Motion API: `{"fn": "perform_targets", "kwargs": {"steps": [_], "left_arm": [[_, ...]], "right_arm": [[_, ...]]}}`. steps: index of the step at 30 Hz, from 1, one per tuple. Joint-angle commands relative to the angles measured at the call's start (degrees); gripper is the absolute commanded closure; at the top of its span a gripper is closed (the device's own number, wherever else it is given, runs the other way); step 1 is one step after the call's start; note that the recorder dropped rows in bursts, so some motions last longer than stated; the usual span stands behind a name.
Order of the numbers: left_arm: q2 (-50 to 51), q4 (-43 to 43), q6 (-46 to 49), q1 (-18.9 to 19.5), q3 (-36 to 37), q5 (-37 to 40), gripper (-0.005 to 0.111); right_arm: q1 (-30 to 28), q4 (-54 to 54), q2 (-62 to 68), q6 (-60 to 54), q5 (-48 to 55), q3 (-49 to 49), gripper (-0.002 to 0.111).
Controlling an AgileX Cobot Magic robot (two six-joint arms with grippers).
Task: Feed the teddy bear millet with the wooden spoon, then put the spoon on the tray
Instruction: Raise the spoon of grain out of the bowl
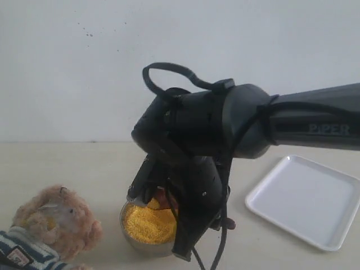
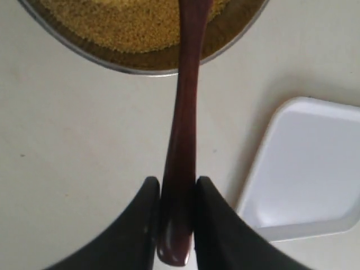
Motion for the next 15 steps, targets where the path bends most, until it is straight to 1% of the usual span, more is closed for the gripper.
{"fn": "perform_targets", "kwargs": {"steps": [1,7,15], "left_arm": [[-0.4,-0.8,0.3,0.2,0.2,0.3,0.101],[-0.4,-0.8,0.3,0.2,0.2,0.3,0.101],[-0.4,-0.8,0.3,0.2,0.2,0.3,0.101]], "right_arm": [[-2.8,7.6,-2.5,-0.8,0.3,-0.3,0.109],[-5.7,21.3,-4.6,-4.2,0.3,-0.3,0.109],[-7.9,27.8,-6.8,-5.8,0.3,-0.3,0.109]]}}
